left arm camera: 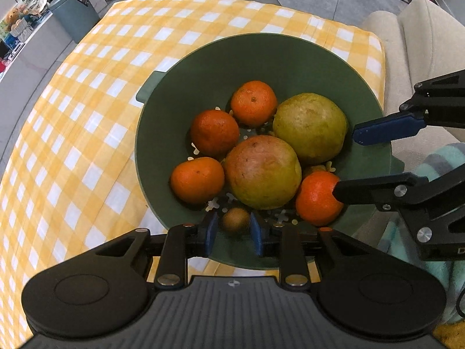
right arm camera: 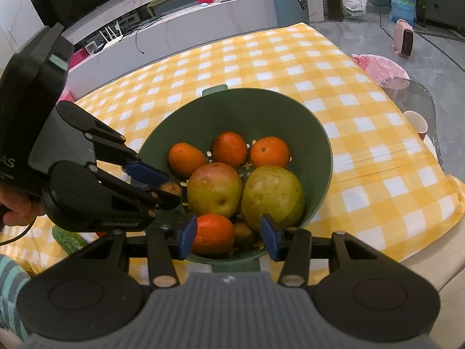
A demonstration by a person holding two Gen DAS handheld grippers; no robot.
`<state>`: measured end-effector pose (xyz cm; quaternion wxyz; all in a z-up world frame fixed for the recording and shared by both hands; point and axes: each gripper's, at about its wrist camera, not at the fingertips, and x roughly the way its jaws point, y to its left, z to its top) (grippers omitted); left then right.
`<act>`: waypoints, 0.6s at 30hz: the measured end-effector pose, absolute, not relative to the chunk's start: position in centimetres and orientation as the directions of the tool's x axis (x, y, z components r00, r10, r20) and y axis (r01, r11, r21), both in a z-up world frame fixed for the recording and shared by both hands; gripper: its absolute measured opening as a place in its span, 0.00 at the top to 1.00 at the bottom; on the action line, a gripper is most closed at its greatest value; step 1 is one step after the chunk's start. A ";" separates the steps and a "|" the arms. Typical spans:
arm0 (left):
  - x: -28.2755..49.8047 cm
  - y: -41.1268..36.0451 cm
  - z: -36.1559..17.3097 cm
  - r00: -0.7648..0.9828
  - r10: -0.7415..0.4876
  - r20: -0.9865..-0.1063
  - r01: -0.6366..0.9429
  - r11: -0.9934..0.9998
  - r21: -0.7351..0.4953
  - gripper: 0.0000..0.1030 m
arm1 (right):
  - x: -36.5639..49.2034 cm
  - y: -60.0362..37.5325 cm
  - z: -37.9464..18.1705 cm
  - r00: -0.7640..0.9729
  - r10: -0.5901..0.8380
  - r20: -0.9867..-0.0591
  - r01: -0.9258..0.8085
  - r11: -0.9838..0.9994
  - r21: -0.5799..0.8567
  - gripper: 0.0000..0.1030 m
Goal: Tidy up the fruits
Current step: 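Open the right tool to drop the tangerine while the left tool releases the kiwi, then move both tools out of the colander back toward the remaining fruit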
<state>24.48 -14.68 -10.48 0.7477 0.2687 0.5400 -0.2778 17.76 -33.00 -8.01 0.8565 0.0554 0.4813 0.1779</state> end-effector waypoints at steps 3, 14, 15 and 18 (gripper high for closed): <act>24.1 -14.5 -9.9 0.291 -0.143 -0.946 0.706 0.700 0.111 0.57 | 17.7 -33.0 -7.9 0.478 0.357 -0.803 -0.250 0.931 0.266 0.54; 21.4 -11.5 -5.1 0.388 -0.232 -0.892 0.631 0.772 0.074 0.56 | 16.5 -32.3 -6.6 0.514 0.336 -0.789 -0.253 0.939 0.234 0.43; 21.0 -11.0 -4.7 0.397 -0.238 -0.886 0.620 0.782 0.068 0.56 | 16.3 -32.1 -6.4 0.520 0.336 -0.785 -0.256 0.938 0.233 0.41; 20.0 -9.4 -3.3 0.442 -0.249 -0.862 0.574 0.817 0.059 0.56 | 15.8 -31.6 -5.9 0.532 0.338 -0.777 -0.262 0.938 0.228 0.41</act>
